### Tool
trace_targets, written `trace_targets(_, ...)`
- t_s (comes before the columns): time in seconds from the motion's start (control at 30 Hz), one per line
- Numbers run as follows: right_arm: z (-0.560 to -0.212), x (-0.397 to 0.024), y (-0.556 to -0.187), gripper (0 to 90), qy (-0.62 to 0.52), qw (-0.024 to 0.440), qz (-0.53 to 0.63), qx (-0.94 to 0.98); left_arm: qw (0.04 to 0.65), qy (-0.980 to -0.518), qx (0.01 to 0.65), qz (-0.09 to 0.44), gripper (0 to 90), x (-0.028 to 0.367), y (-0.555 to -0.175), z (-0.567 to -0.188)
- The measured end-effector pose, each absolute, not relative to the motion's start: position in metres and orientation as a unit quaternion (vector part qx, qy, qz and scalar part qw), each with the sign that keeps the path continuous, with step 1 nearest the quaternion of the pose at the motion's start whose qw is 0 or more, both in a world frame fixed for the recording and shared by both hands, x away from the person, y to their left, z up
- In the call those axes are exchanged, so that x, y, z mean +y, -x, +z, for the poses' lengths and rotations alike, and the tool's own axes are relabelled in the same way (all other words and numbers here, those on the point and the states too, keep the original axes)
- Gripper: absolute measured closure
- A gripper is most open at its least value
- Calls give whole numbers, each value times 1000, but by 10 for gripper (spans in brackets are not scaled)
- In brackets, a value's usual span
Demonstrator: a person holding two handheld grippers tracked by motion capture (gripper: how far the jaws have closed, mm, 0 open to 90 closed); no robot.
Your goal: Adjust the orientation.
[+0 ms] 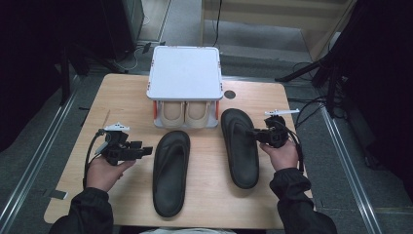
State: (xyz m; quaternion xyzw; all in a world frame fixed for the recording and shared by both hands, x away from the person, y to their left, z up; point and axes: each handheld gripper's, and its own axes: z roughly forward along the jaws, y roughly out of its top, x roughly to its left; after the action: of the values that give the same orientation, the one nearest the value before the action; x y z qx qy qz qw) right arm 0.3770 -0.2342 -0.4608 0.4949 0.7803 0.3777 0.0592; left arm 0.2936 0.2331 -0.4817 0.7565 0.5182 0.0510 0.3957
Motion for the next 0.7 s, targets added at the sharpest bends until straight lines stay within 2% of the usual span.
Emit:
trace_targets(0.23, -461, -221, -365, 711, -500, 47, 374, 780, 394, -764, 508, 50, 429, 229, -298, -481)
trace_targets(0.53, -465, -206, -354, 710, -496, 38, 371, 784, 386, -778, 492, 62, 501, 221, -302, -482)
trace_targets(0.63, -467, -200, -349, 710, -494, 35, 373, 784, 382, -782, 487, 71, 550, 219, -303, -483)
trace_targets(0.7, -469, -195, -343, 709, -493, 31, 374, 785, 386, -780, 486, 75, 627, 218, -305, -482)
